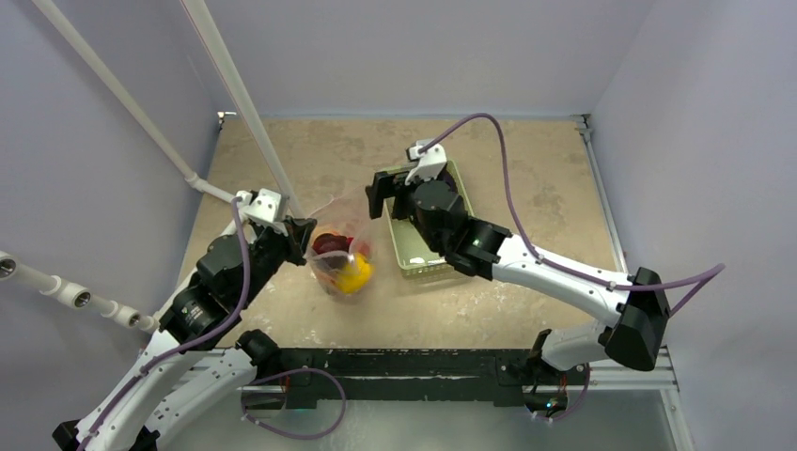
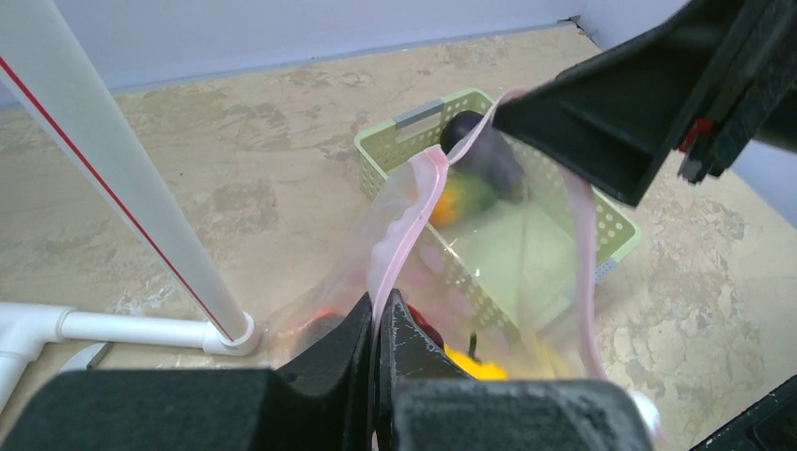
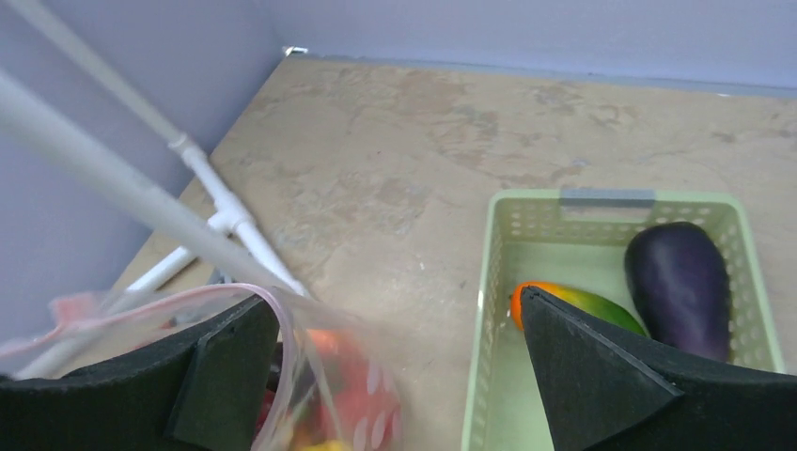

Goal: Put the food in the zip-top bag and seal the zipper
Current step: Place the fake fruit in the zipper food storage bag, then pick up the fake vegetable from the bin.

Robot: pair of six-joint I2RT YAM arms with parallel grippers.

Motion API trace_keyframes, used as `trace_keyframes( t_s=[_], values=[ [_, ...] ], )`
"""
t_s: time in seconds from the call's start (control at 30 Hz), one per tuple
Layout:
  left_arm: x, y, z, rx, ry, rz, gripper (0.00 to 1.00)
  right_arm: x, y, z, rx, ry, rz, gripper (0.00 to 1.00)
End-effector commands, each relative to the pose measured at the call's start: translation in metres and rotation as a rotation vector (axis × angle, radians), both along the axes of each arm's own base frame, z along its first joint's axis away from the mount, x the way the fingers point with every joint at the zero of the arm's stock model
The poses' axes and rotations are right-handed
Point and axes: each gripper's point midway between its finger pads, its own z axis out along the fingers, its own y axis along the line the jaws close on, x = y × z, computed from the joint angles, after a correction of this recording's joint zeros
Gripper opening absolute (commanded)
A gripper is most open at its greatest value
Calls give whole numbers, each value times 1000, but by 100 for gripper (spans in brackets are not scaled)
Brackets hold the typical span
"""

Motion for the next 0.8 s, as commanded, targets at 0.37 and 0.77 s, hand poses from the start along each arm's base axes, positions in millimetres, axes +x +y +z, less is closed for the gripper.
trace_keyframes(
  t_s=[0.37, 0.77],
  values=[
    [4, 0, 21, -38, -68, 6, 0, 39, -43, 8, 121, 51, -82, 95],
    [-4, 11, 35, -78, -121, 26, 0, 32, -18, -7, 108, 83, 48, 36]
  ],
)
